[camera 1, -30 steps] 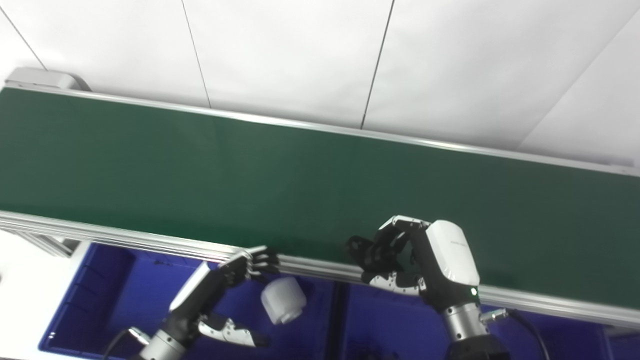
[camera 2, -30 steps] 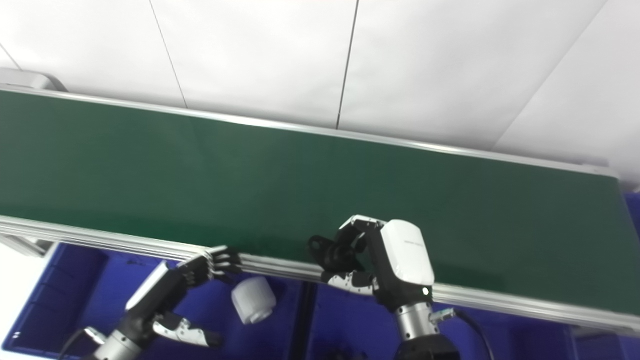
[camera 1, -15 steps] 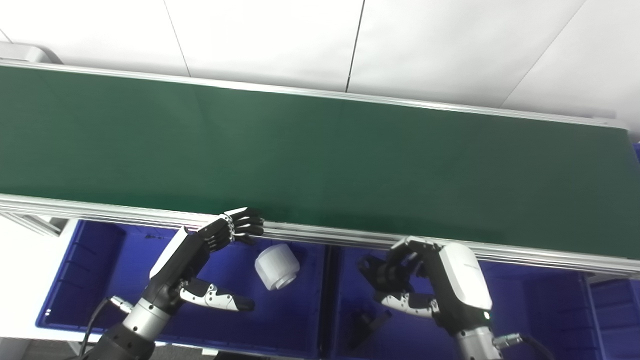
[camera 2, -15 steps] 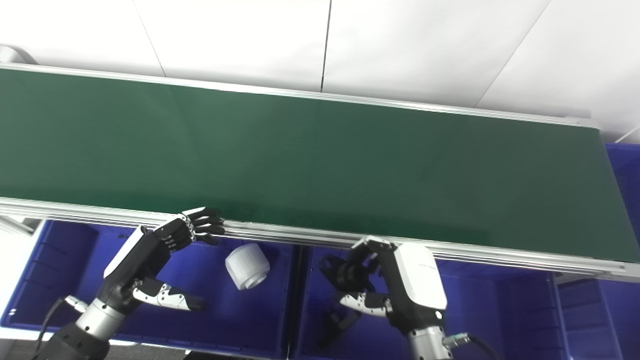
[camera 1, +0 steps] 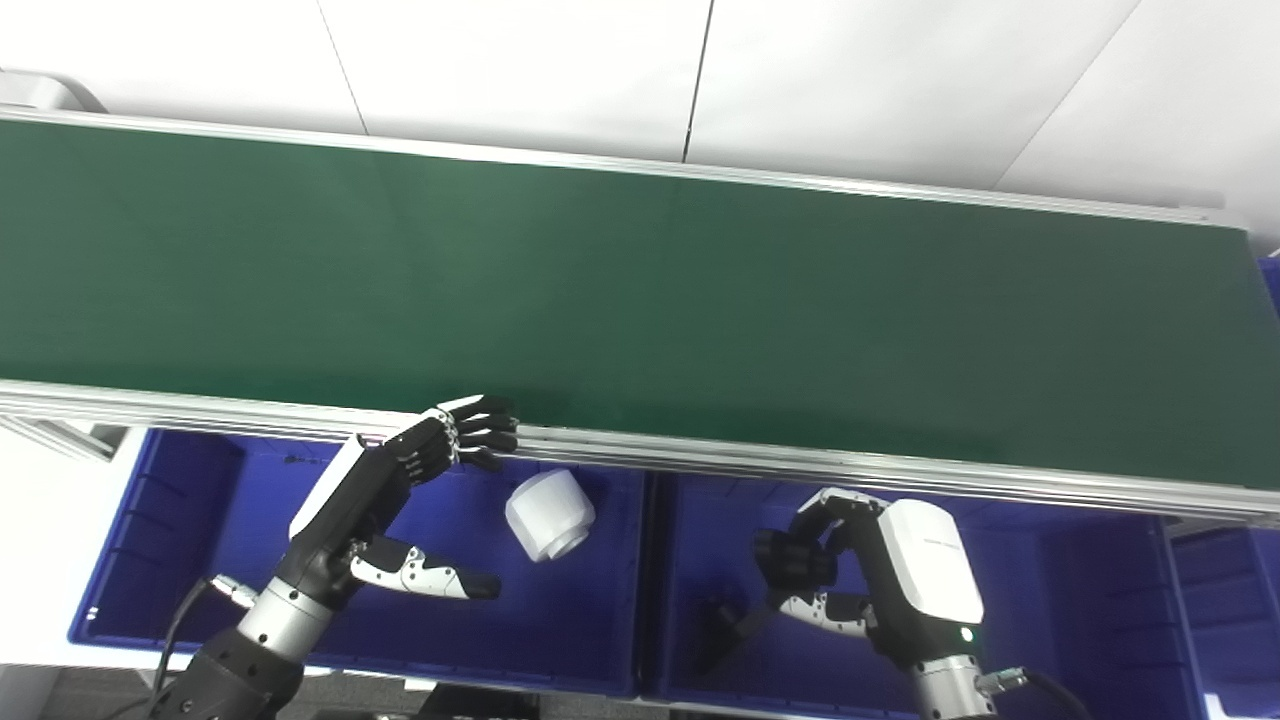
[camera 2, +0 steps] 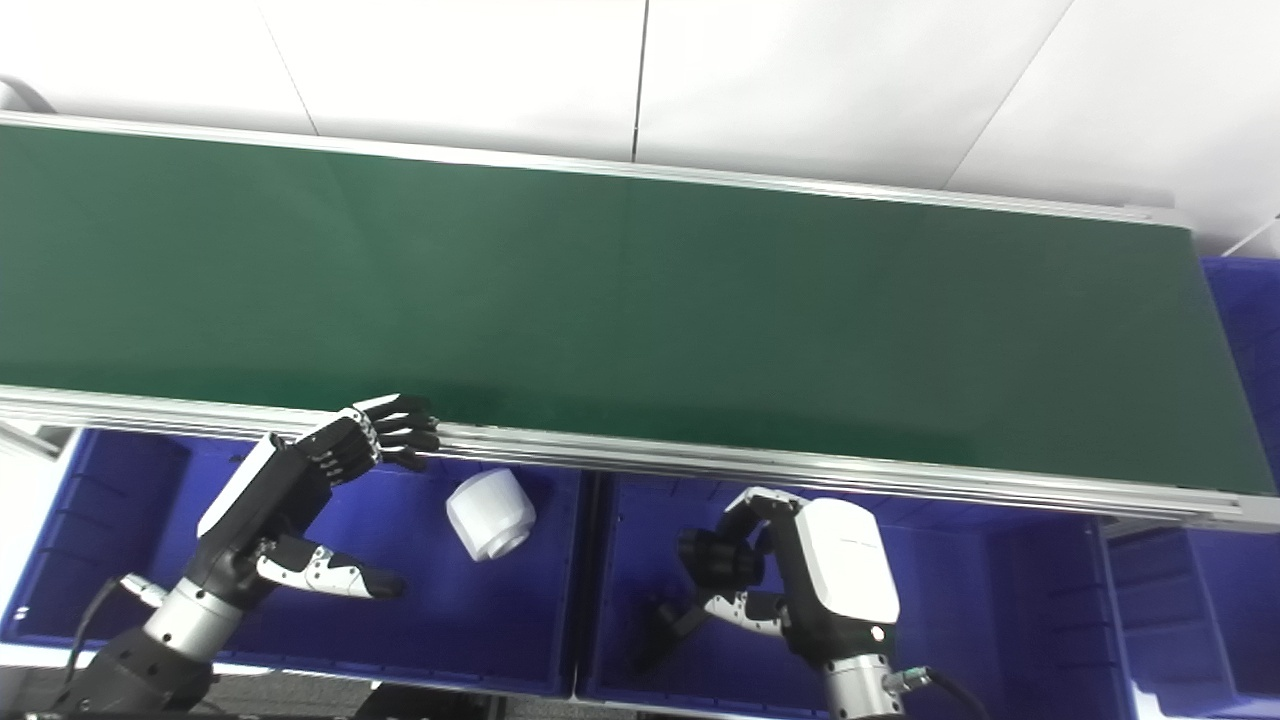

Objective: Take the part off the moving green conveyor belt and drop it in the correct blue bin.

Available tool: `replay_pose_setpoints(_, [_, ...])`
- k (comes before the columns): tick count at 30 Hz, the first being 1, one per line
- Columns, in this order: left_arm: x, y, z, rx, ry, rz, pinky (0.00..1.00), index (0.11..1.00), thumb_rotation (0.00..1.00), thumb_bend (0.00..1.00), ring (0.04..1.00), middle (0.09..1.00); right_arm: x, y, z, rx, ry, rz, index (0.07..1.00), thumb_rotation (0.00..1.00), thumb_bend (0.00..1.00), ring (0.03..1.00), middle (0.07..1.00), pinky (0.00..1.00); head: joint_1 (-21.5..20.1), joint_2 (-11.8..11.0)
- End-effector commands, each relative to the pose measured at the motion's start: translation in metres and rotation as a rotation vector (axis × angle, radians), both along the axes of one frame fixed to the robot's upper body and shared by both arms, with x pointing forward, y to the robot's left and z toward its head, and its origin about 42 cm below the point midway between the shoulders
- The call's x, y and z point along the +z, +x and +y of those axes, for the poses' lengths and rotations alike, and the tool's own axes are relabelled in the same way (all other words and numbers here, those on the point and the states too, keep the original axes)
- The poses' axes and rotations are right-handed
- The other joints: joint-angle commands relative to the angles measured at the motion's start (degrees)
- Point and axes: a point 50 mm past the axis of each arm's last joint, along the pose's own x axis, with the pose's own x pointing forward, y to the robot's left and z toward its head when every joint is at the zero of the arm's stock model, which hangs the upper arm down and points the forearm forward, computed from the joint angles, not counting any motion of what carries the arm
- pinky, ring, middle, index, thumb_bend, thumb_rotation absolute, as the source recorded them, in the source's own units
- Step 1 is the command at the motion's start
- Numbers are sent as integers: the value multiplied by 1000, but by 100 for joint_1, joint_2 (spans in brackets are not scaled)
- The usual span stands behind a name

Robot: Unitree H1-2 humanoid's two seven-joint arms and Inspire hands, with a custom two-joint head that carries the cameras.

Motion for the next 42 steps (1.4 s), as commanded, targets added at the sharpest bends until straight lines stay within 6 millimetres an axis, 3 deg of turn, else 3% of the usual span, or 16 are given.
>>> replay_pose_setpoints(1, [13,5,2,-4,-6,-50,652,809,249,899,733,787,5,2,-5,16,7,-39,462,0,513,446,540,380,23,-2])
replay_pose_setpoints(5, [12,6,2,-5,-4,-49,658,810,248,896,740,790,2,8,-5,31,-53,35,500,0,515,453,491,317,22,-14])
replay_pose_setpoints(6, [12,6,2,-5,-5,-48,658,809,247,896,740,789,2,9,-5,33,-68,56,505,0,511,434,519,379,32,-21])
replay_pose_setpoints(8, [12,7,1,-5,-5,-48,659,809,246,896,740,789,1,11,-6,36,-77,93,504,0,510,428,531,396,32,-2])
replay_pose_setpoints(9, [12,7,1,-4,-4,-49,655,808,247,898,739,788,1,12,-6,39,-74,109,501,88,502,595,651,524,33,-3])
replay_pose_setpoints(10, [12,7,0,-3,-4,-47,654,808,248,899,738,788,1,12,-6,53,-78,134,500,118,499,651,693,568,58,-21])
replay_pose_setpoints(11, [12,7,0,-3,-5,-46,655,808,254,901,740,789,1,13,-7,62,-81,151,645,332,501,741,752,706,58,-21])
replay_pose_setpoints(12, [12,7,0,-2,-3,-46,656,809,256,902,740,790,3,13,-7,87,-96,178,695,407,502,771,773,753,76,-15])
replay_pose_setpoints(14, [13,6,0,-1,-4,-41,662,811,252,901,745,792,7,12,-7,123,-116,225,783,736,592,846,842,873,77,-18])
replay_pose_setpoints(16, [13,5,-1,1,-6,-37,661,809,243,905,743,789,11,10,-6,138,-128,257,826,902,672,887,882,925,81,-23])
replay_pose_setpoints(17, [13,5,-1,2,-7,-40,660,809,242,905,742,788,14,8,-5,140,-119,263,833,929,686,893,888,934,88,-24])
replay_pose_setpoints(21, [13,4,-1,-2,-4,-49,653,808,236,892,734,783,23,-1,-4,137,-61,239,898,901,747,922,933,939,215,-49])
replay_pose_setpoints(28, [12,1,-3,-13,3,-42,658,812,240,890,743,793,36,-23,4,95,253,103,931,829,836,889,926,785,477,-124])
replay_pose_setpoints(33, [12,0,-6,-19,56,-63,663,811,247,888,762,805,34,-35,17,77,527,67,928,662,884,836,896,734,619,-189])
replay_pose_setpoints(42, [9,-2,-10,-27,66,-55,706,831,244,883,806,840,26,-40,26,36,563,30,915,498,874,807,882,716,729,-343])
